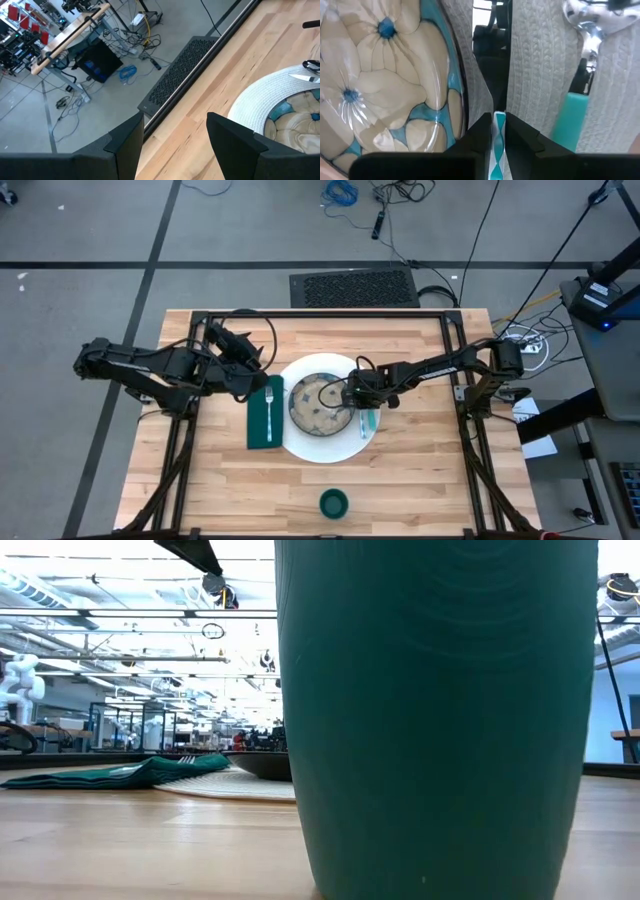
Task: Set table place
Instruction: Put the green knife on the right side of the plate
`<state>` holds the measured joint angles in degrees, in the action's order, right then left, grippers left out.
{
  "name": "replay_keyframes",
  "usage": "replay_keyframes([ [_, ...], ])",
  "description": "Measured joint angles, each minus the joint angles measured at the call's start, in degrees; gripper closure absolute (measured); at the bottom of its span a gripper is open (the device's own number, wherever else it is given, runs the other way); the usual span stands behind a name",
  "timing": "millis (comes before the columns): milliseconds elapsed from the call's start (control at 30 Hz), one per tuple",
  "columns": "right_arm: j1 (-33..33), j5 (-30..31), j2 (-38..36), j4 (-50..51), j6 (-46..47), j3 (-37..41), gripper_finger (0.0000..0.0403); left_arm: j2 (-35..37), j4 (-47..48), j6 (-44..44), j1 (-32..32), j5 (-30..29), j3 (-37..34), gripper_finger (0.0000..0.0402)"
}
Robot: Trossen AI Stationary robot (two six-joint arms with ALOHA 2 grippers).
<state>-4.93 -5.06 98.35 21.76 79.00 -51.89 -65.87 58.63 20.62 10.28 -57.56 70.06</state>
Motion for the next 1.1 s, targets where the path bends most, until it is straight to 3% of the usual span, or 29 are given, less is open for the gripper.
replay_keyframes([
  [567, 0.00, 0.76, -0.02, 0.28, 1.33, -0.01, 0.0368, 0.00, 0.00, 0.09, 0.00, 0.07, 0.00, 0.0201],
  [900, 0.02, 0.71, -0.34, 0.03, 1.34, -0.01, 0.0314, 0.00, 0.00, 0.11, 0.00, 0.38, 0.00, 0.0201],
  [1100, 0.11, 0.87, -3.24, 3.16, 2.28, 0.08, 0.0315, 0.00, 0.00, 0.13, 0.00, 0.39, 0.00, 0.0201],
])
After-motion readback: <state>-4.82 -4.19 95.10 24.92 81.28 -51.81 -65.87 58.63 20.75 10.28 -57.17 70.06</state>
